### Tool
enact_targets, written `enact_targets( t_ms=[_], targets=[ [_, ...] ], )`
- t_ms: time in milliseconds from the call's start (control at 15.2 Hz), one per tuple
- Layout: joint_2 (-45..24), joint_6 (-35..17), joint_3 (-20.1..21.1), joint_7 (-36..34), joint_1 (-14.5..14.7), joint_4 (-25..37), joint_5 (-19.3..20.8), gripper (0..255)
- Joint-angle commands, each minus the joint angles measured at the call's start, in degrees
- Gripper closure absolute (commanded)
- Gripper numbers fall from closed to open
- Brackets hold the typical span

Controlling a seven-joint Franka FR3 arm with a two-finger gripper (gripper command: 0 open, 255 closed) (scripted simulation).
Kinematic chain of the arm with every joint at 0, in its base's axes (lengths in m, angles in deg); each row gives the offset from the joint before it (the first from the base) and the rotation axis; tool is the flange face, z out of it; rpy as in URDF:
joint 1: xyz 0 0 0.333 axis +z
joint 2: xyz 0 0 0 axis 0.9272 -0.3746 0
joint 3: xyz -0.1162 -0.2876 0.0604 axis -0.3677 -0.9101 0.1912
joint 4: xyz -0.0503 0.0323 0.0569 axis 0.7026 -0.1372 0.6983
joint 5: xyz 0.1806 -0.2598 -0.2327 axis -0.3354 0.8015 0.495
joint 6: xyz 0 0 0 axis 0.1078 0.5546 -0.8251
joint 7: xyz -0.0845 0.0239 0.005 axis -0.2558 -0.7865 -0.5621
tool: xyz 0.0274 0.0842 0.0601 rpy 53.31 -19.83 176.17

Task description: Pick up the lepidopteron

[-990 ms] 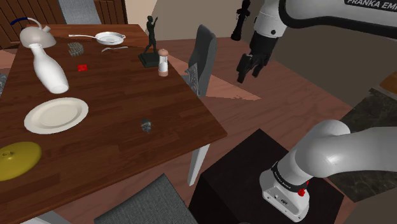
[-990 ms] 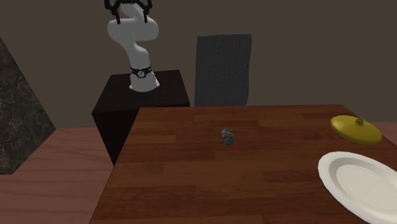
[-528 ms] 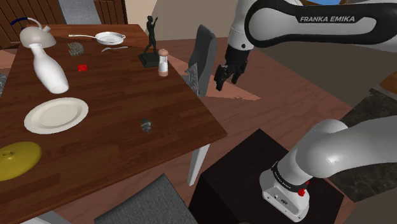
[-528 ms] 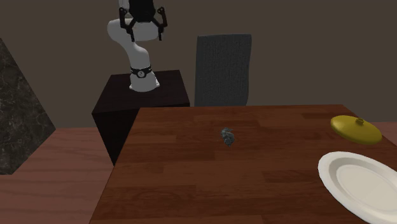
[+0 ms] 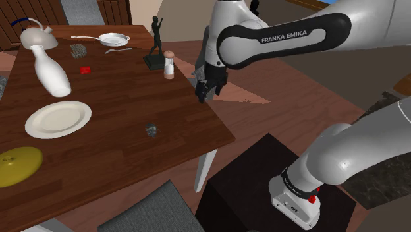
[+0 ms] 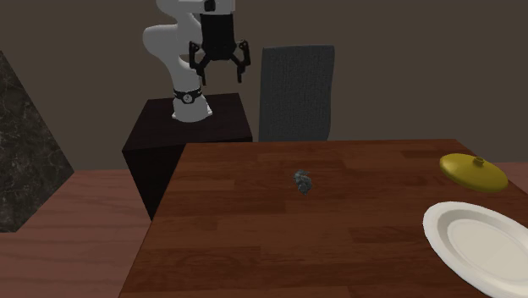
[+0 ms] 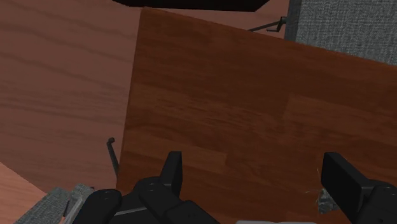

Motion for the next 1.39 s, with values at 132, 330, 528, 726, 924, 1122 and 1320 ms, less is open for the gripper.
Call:
enact_targets(
  t_ms=[132, 330, 528, 726, 924, 1122, 1320],
  targets=[
    [-8.72, -4.43, 2.46, -3.02, 0.33, 4.25, 2.58, 0],
    [-15.34, -7.11, 3.87, -5.65, 0.89, 7.87, 5.35, 0],
    [-22.1, -9.09, 4.74, -8.43, 1.86, 12.14, 8.66, 0],
    [-28.91, -10.34, 4.98, -11.08, 3.4, 17.08, 12.15, 0],
    [-35.71, -10.89, 4.69, -13.34, 5.41, 22.69, 15.44, 0],
    [-42.52, -10.81, 4.02, -15.04, 7.78, 29.03, 18.27, 0],
    [-49.39, -10.13, 3.18, -16.13, 10.34, 36.2, 20.57, 0]
  ],
)
